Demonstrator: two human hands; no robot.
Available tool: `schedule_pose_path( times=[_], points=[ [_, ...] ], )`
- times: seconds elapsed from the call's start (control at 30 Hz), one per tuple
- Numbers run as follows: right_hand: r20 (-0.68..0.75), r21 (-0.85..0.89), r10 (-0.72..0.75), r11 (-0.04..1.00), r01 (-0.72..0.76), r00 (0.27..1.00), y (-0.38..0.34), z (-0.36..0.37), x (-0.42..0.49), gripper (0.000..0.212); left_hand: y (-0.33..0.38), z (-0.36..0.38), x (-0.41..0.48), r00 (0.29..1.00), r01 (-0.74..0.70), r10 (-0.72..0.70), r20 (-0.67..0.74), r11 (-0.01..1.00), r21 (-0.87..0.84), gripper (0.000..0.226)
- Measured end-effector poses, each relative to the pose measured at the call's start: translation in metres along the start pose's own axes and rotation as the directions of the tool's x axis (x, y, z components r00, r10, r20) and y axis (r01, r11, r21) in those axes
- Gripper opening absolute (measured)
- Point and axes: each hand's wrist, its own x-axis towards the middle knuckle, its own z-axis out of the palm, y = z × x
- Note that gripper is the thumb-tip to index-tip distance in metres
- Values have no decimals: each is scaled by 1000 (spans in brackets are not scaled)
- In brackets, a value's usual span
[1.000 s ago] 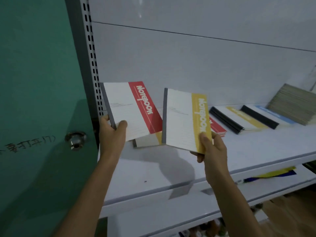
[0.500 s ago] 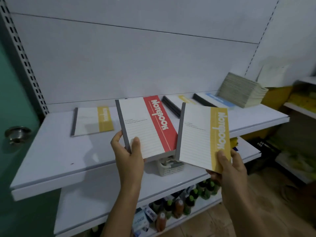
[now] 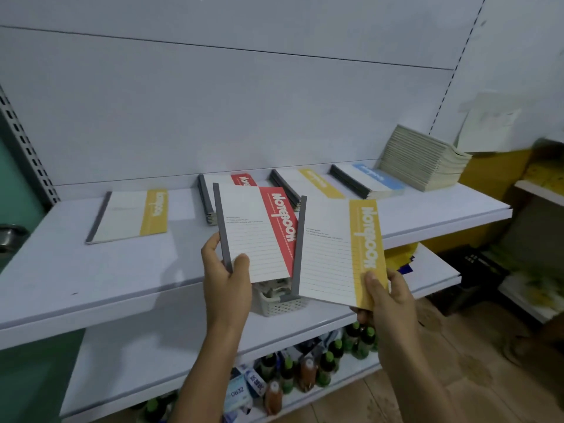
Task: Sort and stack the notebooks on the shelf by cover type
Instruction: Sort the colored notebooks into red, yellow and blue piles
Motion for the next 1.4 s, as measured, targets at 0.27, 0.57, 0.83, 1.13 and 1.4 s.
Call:
schedule_pose_path(
  times=[0.27,0.57,0.83,1.13,1.4],
  points=[
    [56,-44,-44,998,46,997,-1,38,88,7,-3,34,82,997,-69,75,-33,988,141,46],
    [109,-310,-221,919,245,969,-18,93,206,18,-16,51,181,982,-95,172,-77,805,586,64],
    [226,-404,-159,882,241,961,-27,111,297,14,-45,47,201,965,5,199,-171,637,771,63],
    [304,-582,-144,754,303,942,4,116,340,20,-56,46,201,956,7,221,-195,644,765,46],
    [255,-504,-68,842,193,964,32,116,345,45,-52,45,198,933,-7,274,-234,664,748,30]
  ],
)
